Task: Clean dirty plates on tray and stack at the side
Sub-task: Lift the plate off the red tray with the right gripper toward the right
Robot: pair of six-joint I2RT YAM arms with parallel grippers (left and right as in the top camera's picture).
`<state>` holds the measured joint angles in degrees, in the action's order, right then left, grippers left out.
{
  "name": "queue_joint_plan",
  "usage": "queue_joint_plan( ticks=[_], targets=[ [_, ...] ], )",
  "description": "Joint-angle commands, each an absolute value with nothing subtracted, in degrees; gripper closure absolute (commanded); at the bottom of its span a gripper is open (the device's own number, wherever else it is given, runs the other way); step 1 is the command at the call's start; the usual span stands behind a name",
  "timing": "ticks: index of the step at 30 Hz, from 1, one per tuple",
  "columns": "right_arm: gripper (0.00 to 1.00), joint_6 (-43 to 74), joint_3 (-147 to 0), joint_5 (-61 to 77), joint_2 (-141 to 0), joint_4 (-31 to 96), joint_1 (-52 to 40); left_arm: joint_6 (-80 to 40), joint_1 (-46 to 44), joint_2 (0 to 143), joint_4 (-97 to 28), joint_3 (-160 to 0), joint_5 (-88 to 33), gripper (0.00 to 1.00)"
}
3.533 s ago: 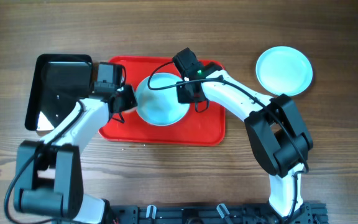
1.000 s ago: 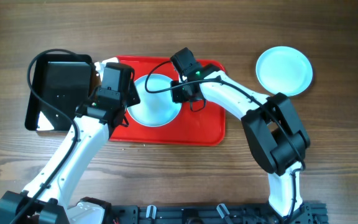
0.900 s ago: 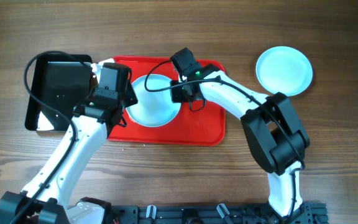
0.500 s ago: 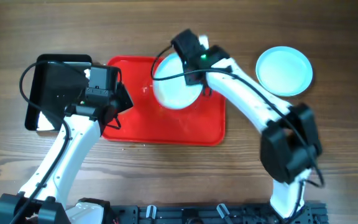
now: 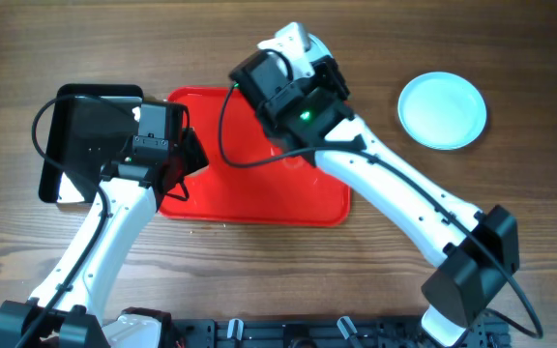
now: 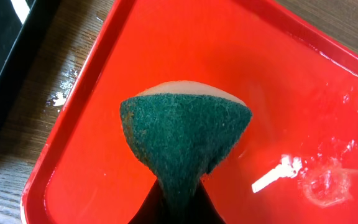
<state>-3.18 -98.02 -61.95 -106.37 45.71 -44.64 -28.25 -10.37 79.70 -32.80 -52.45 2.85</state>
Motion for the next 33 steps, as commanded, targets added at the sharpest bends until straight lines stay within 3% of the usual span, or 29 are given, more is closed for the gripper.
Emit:
queue_joint_plan(
  ticks=[1,10,22,25,28,33],
  targets=[
    [0.96,-11.11,-98.50,-69.25,-105.95,44.53,-46.44,-28.99,-10.04,80.01,-32.36,-52.12,1.96,0.96],
    [0.96,-12.27,-98.17,-79.94,-105.95,43.44,-48.27,-28.97,-8.82,80.01,-31.16,-52.12,-4.10,0.96],
    [0.96,-10.48,-98.15,-80.77,-105.95,41.17,-47.66,-28.97,-8.84,80.05,-30.24,-52.12,-5.56,0.96],
    [0.96,-4.89,-98.15,-73.89,-105.95,43.83,-45.67,-28.77,-8.84,80.05,-30.30,-52.12,-5.56,0.96],
    [0.96,6.98,-98.15,-55.75,-105.84,52.31,-41.28,-28.77,-8.84,80.05,-30.52,-52.10,-5.56,0.96],
    [0.96,16.47,-98.15,-25.71,-103.24,56.42,-26.00,-28.77,-8.84,80.05,-30.70,-52.07,-5.54,0.96]
  ],
)
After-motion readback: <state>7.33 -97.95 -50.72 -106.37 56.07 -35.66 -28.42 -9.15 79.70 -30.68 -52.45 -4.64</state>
